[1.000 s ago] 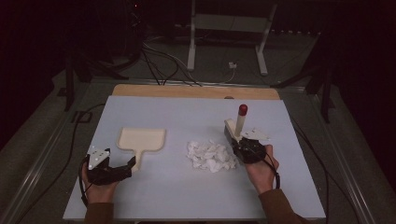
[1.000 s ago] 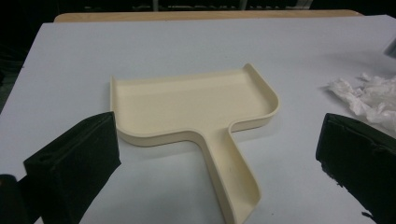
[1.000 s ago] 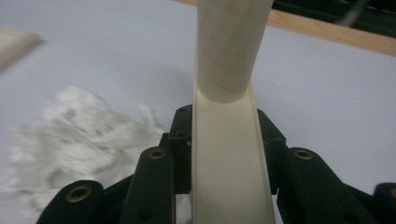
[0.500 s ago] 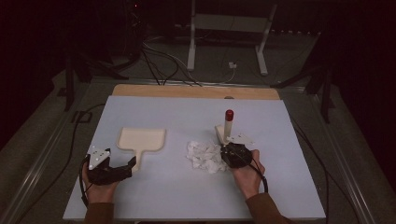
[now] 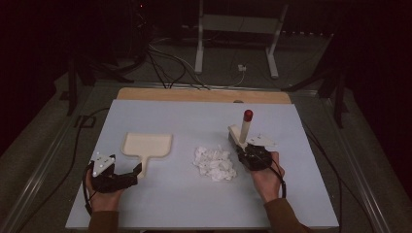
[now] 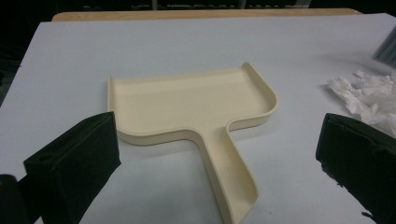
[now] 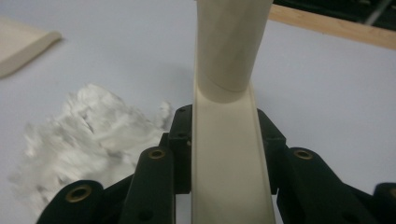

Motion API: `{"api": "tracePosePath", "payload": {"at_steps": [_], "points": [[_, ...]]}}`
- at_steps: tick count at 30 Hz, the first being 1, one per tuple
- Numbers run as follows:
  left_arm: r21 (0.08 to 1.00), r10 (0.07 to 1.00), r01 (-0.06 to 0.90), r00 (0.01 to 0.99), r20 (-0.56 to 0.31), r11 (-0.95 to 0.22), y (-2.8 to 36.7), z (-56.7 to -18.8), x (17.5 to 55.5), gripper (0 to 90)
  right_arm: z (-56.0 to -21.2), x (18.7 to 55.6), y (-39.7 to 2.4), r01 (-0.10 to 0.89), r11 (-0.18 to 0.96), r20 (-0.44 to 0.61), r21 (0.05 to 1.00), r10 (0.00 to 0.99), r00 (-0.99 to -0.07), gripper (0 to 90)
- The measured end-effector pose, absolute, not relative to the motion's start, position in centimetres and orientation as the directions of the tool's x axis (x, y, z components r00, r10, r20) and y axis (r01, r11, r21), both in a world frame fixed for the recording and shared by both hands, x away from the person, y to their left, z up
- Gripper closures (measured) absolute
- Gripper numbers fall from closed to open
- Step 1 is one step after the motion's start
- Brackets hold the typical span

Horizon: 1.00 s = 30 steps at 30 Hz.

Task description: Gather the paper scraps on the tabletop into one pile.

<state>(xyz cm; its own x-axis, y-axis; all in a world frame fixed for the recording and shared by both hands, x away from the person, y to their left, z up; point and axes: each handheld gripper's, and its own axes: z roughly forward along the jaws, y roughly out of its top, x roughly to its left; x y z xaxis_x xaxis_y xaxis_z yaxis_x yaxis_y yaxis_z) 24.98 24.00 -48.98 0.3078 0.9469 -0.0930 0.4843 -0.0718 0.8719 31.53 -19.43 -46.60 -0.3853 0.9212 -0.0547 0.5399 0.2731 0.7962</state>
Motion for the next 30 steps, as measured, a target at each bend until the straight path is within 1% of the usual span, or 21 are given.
{"api": "tracePosePath", "payload": {"at_steps": [5, 8, 13, 18, 22, 30], "points": [[0.870, 0.948, 0.488, 0.304, -0.096, -0.068, 24.0, -49.0, 25.0, 0.6, -46.5, 31.5, -21.7, 0.514, 0.333, -0.087, 0.790, 0.892, -0.443, 67.7], [0.869, 0.946, 0.490, 0.309, -0.094, -0.074, 23.9, -48.9, 25.2, 0.6, -46.6, 31.4, -23.0, 0.522, 0.327, -0.058, 0.787, 0.883, -0.466, 67.7], [0.867, 0.942, 0.492, 0.320, -0.102, -0.074, 23.9, -48.6, 25.5, 0.6, -46.6, 31.3, -24.5, 0.530, 0.344, -0.041, 0.775, 0.865, -0.501, 67.7], [0.863, 0.940, 0.498, 0.326, -0.097, -0.084, 23.8, -48.4, 25.8, 0.6, -46.6, 31.1, -25.3, 0.526, 0.372, -0.042, 0.765, 0.843, -0.536, 67.6], [0.861, 0.937, 0.500, 0.336, -0.092, -0.094, 23.8, -48.2, 26.0, 0.6, -46.8, 31.1, -25.7, 0.541, 0.370, -0.016, 0.756, 0.836, -0.549, 67.6], [0.855, 0.934, 0.509, 0.345, -0.093, -0.103, 23.9, -48.0, 26.4, 0.6, -47.2, 31.3, -25.9, 0.545, 0.385, -0.012, 0.745, 0.825, -0.565, 67.2]]}}
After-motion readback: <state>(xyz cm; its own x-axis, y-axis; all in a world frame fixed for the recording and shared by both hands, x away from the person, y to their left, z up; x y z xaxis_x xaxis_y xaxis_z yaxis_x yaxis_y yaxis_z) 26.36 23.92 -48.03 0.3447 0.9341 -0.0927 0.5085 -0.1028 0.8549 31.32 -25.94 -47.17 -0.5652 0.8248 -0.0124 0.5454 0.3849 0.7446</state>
